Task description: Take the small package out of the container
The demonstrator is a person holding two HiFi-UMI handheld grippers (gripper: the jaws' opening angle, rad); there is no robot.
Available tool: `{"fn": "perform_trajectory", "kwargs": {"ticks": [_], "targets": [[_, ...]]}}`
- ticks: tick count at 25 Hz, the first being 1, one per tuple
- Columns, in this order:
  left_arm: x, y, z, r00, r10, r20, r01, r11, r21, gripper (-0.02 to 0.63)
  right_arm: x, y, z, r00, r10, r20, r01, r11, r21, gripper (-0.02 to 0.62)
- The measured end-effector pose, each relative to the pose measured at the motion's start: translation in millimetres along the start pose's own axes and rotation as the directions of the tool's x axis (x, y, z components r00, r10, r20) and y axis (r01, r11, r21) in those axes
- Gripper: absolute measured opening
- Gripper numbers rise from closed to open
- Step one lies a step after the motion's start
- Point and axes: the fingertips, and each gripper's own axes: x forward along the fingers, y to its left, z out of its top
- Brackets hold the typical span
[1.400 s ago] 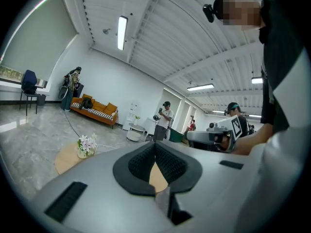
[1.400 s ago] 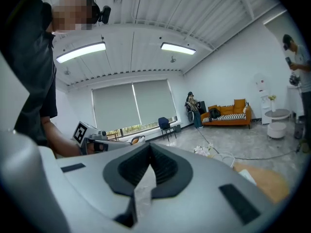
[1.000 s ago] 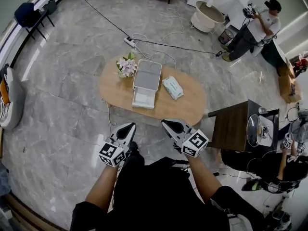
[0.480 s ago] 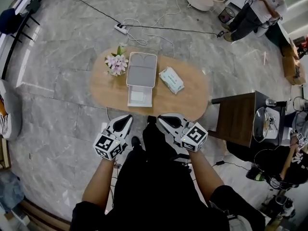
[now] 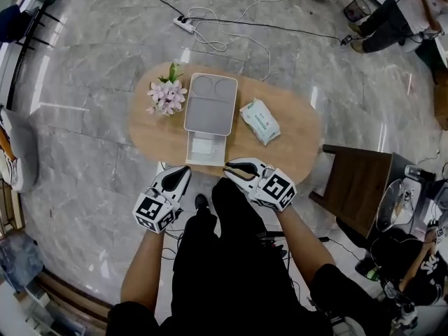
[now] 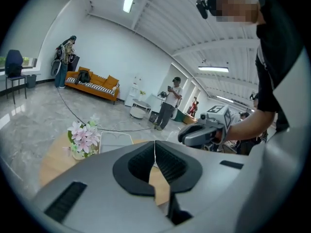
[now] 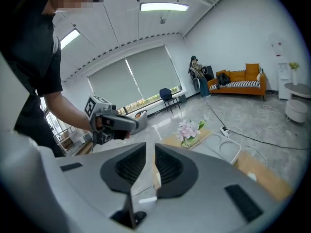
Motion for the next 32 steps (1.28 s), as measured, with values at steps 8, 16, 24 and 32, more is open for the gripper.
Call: {"fn": "perform_trajectory", "kwargs": {"ticks": [8, 16, 24, 32], "targets": [[10.1, 43.0, -20.9, 0.993, 0.114, 0.041, -0.112, 0.992, -0.066, 0.017, 73.9, -52.2, -41.5, 0.986, 0.087, -0.14, -0.093, 0.995, -0.033, 0.098], [25.3, 102.0, -71.1, 0.993, 0.106, 0.047, -0.104, 0.993, -0.054, 0.017, 160.3, -72.5, -104.4, 0.942, 0.089, -0.325, -0.123, 0.989, -0.086, 0.131], [31.7, 129.9, -108.6, 0.998, 0.022, 0.053, -0.017, 0.996, -0.09, 0.017, 208.1, -110.5, -167.4, 0.882, -0.099, -0.461, 0.022, 0.985, -0.17, 0.144], [32.6, 138.5, -124.9, 0.998, -0.03, 0.049, 0.034, 0.994, -0.101, 0.017, 227.9, -125.9, -205.8, 0.798, -0.213, -0.563, 0.043, 0.953, -0.3, 0.144]]}}
